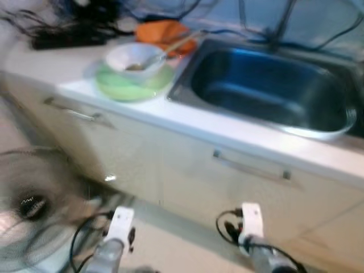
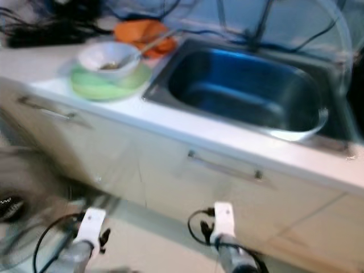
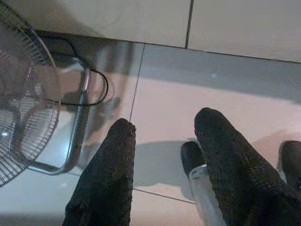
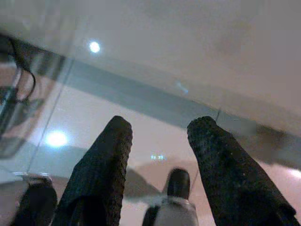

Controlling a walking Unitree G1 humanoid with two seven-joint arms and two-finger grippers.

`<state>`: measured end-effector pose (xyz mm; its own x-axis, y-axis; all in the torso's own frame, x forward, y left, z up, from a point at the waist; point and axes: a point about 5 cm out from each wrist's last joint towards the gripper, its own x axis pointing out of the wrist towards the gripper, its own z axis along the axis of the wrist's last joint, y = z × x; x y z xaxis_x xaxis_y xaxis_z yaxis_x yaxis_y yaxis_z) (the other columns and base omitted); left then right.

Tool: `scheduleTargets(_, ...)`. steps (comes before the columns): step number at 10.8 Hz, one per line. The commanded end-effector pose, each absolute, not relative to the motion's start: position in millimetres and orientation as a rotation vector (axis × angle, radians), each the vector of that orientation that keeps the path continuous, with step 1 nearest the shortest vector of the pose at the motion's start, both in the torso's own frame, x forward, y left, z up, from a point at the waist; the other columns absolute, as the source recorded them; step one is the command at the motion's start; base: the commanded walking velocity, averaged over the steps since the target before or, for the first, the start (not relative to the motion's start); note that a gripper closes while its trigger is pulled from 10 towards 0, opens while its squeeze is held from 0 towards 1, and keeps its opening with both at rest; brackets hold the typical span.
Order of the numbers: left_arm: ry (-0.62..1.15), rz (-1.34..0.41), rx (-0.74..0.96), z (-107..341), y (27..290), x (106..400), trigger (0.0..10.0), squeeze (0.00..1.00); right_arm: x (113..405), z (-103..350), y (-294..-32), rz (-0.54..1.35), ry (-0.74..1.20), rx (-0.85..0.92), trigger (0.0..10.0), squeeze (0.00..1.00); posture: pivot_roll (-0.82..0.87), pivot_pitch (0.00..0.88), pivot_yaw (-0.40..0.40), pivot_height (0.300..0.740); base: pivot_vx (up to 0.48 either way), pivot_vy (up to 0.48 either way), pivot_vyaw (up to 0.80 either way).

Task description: Kitchen organization

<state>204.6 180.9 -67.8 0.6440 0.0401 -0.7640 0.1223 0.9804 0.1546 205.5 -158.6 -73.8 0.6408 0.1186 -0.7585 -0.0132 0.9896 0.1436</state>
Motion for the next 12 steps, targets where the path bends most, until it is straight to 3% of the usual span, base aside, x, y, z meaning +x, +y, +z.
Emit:
scheduleTargets(1,0.884,-0.060,0.194,-69.9,177.5,202.1,10.0,0.00,200.6,-76.7,-162.0,0.062,0.897,0.127,10.0,0.00,0.02,0.052,-0.027,0.740,0.000,0.480,0.00)
scheduleTargets(6,0.883,-0.055,0.200,-69.6,178.4,202.3,10.0,0.00,200.4,-76.8,-161.6,0.052,0.898,0.138,10.0,0.00,0.02,0.053,-0.026,0.740,0.000,0.466,0.00)
scheduleTargets(7,0.875,-0.058,0.212,-69.0,178.8,203.0,10.0,0.00,200.3,-77.0,-161.5,0.051,0.903,0.137,10.0,0.00,0.02,0.052,-0.026,0.740,0.000,0.000,-0.80)
scheduleTargets(11,0.829,-0.043,0.221,-66.7,179.0,204.6,10.0,0.00,202.3,-75.3,-162.0,0.054,0.875,0.122,10.0,0.00,0.02,0.052,-0.026,0.740,0.000,0.000,0.00)
scheduleTargets(12,0.740,-0.034,0.214,-62.0,178.4,207.4,10.0,0.00,207.5,-70.9,-166.0,0.047,0.812,0.010,10.0,0.00,0.02,0.054,-0.025,0.740,0.000,0.000,0.00)
